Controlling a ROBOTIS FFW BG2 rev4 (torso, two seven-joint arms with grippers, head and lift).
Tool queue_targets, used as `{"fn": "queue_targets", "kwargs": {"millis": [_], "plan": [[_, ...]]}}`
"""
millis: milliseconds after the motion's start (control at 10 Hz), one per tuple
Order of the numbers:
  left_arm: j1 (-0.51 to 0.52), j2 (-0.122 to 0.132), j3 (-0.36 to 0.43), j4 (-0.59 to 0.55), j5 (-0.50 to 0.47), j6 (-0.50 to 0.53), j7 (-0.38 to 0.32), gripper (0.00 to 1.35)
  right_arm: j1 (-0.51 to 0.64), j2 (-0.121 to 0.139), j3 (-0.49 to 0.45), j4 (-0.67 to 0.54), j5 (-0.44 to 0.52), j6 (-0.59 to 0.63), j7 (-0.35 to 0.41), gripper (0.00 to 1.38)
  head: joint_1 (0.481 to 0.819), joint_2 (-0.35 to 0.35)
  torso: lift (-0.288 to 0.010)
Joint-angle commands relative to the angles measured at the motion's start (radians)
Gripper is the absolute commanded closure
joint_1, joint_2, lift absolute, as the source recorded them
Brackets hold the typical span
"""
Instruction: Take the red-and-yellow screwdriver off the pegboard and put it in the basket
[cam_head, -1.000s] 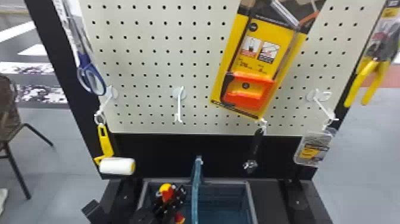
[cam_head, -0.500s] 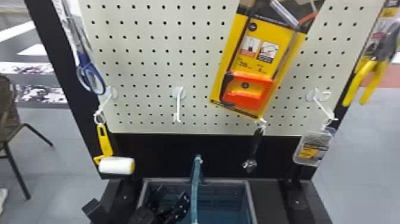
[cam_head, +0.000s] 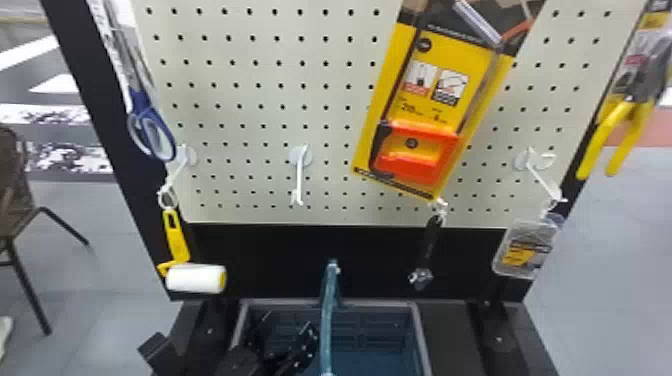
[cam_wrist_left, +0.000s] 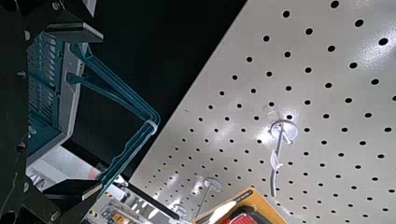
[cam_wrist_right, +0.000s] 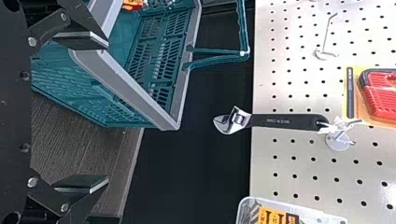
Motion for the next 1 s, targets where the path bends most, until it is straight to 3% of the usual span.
{"fn": "queue_targets", "kwargs": {"millis": [0,900], "plan": [[-0.001,0.000,0.000,0.002,0.000,0.002,0.000,0.19,-0.001,0.000,0.000,0.003,0.000,0.000,0.002,0.27,0.549,0.000,-0.100],[0.002,0.000,-0.002,-0.001,0.000,-0.015,0.000,0.19,-0.001,0.000,0.000,0.003,-0.002,-0.002,0.002,0.27,0.549,0.000,-0.100]]}}
